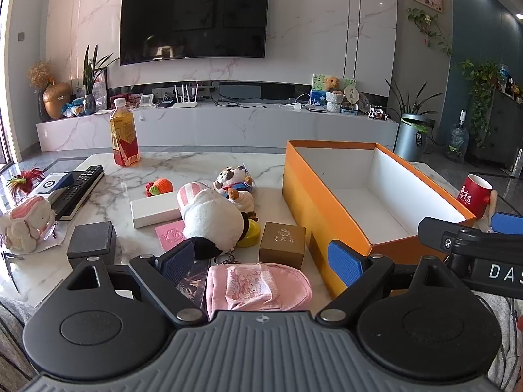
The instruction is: Organize objects
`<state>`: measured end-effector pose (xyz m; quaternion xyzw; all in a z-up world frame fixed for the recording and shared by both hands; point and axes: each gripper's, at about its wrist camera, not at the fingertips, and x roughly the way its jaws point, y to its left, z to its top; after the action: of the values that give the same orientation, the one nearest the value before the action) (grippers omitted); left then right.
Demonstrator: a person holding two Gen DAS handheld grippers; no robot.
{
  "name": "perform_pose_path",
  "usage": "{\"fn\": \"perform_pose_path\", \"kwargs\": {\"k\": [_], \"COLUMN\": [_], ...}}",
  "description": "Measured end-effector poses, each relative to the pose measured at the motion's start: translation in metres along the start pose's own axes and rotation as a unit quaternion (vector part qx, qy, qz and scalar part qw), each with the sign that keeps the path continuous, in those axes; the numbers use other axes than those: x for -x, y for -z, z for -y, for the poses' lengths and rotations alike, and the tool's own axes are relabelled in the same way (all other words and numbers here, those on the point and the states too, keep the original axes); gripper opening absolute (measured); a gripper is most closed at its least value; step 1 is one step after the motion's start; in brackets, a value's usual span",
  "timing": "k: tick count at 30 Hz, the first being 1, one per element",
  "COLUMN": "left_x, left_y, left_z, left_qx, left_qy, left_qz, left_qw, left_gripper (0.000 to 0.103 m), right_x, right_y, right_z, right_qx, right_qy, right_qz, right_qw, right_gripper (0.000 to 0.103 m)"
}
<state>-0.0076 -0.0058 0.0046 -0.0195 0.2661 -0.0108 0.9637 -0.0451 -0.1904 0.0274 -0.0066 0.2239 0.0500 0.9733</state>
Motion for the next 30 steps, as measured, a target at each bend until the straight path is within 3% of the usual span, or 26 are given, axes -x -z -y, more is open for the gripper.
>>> {"fn": "perform_pose_path", "kwargs": {"k": [30], "left_x": [0.0040], "left_y": [-0.0007], "left_z": [-0.0034], "left_qx": [0.005], "left_qy": [-0.002], "left_qz": [0.015], "left_qw": [0.9999], "left_gripper": [0.103], "right_x": [0.0045], "right_y": [-0.0014], "right_z": [-0.0010], "right_qx": [-0.015], "right_qy": [-0.014], "right_qz": [0.002], "right_qw": [1.000], "right_gripper": [0.102]}}
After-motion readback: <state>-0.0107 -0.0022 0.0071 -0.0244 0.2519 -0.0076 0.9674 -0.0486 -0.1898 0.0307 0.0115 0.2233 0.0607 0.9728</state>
